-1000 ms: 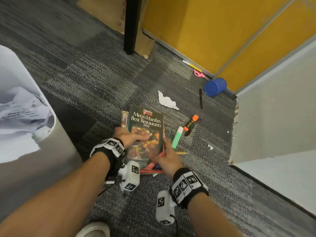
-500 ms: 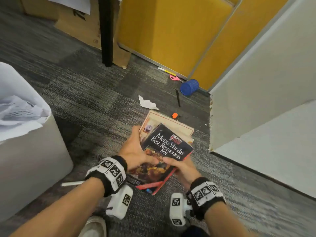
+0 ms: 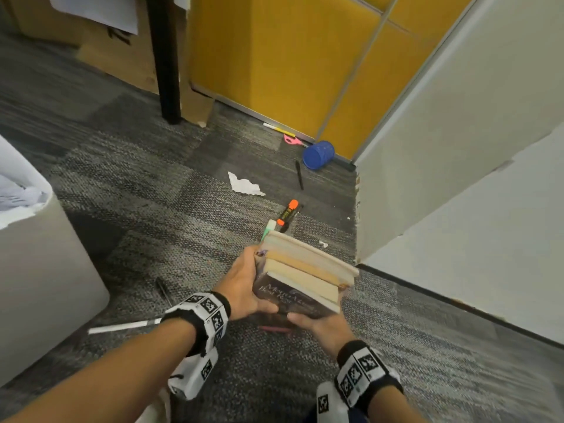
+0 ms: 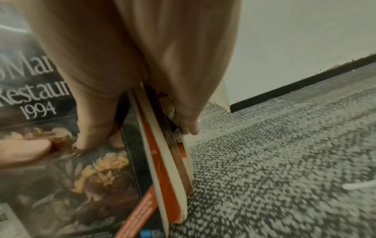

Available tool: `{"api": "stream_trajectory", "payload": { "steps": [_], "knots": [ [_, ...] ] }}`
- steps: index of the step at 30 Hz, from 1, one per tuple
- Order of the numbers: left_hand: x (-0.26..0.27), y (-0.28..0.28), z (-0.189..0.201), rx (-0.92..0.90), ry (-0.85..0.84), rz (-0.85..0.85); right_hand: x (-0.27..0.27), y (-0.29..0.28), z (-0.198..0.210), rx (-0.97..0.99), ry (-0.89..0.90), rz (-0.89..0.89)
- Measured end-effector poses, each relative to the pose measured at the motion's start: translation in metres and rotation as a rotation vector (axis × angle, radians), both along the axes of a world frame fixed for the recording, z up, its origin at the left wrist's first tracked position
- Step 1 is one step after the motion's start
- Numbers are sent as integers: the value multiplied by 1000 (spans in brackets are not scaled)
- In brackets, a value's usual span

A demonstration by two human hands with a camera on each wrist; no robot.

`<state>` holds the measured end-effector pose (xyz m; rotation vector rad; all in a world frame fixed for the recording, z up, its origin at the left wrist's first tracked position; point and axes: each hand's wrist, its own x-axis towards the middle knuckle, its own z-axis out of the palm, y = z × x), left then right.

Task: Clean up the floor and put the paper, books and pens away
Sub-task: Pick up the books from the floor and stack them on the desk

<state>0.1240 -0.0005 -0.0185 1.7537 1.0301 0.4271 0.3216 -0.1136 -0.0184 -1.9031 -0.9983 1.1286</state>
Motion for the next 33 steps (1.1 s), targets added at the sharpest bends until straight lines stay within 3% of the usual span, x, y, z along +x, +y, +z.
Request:
{"api": "stream_trajectory", "payload": {
  "steps": [4, 10, 15, 19, 21, 23, 25, 27, 30, 33],
  "knots": [
    [-6, 22, 7, -54, -26, 64, 5, 29, 15, 73, -110, 51],
    [-43, 93, 21, -290, -172, 372, -47, 125, 42, 35, 62, 78],
    [-85, 157, 9, -477, -4, 716, -108, 201, 2, -100, 142, 132],
    [-102, 197, -40, -483, 99, 717, -122, 228, -30, -201, 275, 101],
    [-91, 199, -29, -399, 349, 688, -116, 235, -35, -194, 304, 122],
    [-71, 205, -12, -158, 602, 721, -95, 236, -30, -143, 206, 157],
    [-37, 218, 6, 106, 576, 727, -59, 236, -24, -61, 54, 129],
    [7, 238, 12, 248, 497, 533, -14, 234, -23, -19, -141, 49],
    [70, 259, 5, 170, 536, 161, 53, 227, -30, -161, -581, 28],
    [110, 269, -22, 33, 694, 73, 106, 217, -45, -503, -865, 296]
  ]
}}
